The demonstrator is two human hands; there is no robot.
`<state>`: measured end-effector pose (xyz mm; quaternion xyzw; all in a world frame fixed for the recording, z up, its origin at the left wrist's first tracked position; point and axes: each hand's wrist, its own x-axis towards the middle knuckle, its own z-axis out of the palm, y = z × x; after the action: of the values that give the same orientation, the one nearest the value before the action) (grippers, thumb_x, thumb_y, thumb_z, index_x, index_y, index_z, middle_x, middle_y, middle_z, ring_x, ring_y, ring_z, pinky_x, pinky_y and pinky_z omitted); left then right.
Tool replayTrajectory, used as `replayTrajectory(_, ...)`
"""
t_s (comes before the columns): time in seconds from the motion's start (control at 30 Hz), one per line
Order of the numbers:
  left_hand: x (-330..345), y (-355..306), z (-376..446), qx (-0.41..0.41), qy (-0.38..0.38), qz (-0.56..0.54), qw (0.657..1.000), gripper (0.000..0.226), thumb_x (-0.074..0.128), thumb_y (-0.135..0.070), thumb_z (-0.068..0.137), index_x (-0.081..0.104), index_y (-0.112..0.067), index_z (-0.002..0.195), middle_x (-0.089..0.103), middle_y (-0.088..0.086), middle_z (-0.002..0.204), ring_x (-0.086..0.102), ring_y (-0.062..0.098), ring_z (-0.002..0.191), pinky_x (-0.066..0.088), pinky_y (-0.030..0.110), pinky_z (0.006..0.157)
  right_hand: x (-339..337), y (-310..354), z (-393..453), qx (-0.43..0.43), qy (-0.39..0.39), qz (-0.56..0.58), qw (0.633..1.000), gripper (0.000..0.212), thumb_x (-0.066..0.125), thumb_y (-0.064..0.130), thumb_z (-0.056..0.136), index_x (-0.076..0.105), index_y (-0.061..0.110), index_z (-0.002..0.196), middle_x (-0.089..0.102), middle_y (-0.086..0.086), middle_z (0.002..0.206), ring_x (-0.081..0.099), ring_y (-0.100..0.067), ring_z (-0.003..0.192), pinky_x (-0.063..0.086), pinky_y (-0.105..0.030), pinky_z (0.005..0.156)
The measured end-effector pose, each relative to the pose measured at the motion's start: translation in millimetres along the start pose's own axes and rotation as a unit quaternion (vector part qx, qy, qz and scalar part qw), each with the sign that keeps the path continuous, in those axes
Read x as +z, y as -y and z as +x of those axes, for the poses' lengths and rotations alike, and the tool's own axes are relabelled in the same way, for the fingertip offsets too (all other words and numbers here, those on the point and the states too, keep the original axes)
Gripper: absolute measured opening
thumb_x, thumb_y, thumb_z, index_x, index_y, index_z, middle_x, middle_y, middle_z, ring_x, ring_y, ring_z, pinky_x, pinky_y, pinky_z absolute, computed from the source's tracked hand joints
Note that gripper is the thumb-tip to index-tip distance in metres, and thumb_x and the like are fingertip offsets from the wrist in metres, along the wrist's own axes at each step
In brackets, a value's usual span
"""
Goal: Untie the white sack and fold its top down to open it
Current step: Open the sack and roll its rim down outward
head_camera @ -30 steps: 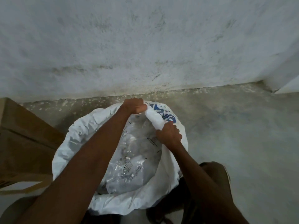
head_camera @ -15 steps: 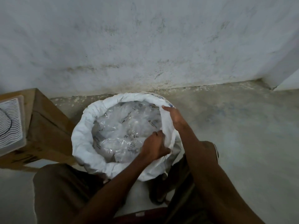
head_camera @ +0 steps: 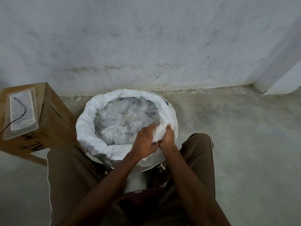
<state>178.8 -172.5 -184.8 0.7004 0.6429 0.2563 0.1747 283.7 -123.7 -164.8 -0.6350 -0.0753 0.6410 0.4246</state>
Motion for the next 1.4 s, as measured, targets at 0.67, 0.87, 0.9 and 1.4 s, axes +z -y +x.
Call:
replayTrajectory(0.67, 0.1, 1.6, -21.7, 0.106, -0.022, 0.053, 0.993, 0.049, 0.072, 0.005, 0.062, 0.051, -0.007, 0.104, 0.057, 0.009, 0.092, 0.058, 0.027, 0.082, 0.044, 0.032, 0.073, -24.2, 45.2, 10.4, -0.553, 0.215, -0.766, 0.248, 0.045, 0.083, 0.02, 0.057, 0.066, 0.015, 0.098, 0.067, -0.005, 0.098, 0.066, -0.03, 0.092, 0.049, -0.04, 0.082)
replayTrajectory(0.87, -18.3, 32.6, -29.1, -0.035, 0.01, -0.026, 0.999, 0.065, 0.079, -0.041, 0.058, 0.055, -0.021, 0.114, 0.064, -0.002, 0.102, 0.06, 0.017, 0.09, 0.049, 0.031, 0.073, -34.6, 38.1, 33.9, -0.637, 0.148, -0.719, 0.237, 0.049, 0.081, 0.007, 0.039, 0.071, 0.01, 0.087, 0.069, -0.007, 0.079, 0.066, -0.029, 0.071, 0.05, -0.033, 0.064)
replayTrajectory(0.9, -20.0, 38.2, -27.5, -0.039, 0.021, -0.012, 0.999, 0.053, 0.08, -0.038, 0.06, 0.06, -0.02, 0.105, 0.066, -0.001, 0.096, 0.062, 0.02, 0.087, 0.05, 0.033, 0.071, -33.4, 31.5, 35.8, -0.634, 0.144, -0.721, 0.242, 0.05, 0.082, 0.009, 0.04, 0.072, 0.011, 0.089, 0.07, -0.007, 0.081, 0.067, -0.029, 0.072, 0.05, -0.034, 0.066)
replayTrajectory(1.4, -0.5, 44.7, -29.8, 0.195, 0.098, 0.165, 0.962, 0.065, 0.08, -0.007, 0.054, 0.055, -0.012, 0.113, 0.061, 0.011, 0.103, 0.061, 0.031, 0.087, 0.052, 0.04, 0.073, -2.6, 13.4, 17.4, -0.441, 0.262, -0.81, 0.284, 0.045, 0.083, 0.035, 0.057, 0.066, 0.021, 0.096, 0.07, -0.001, 0.093, 0.066, -0.025, 0.088, 0.052, -0.038, 0.083)
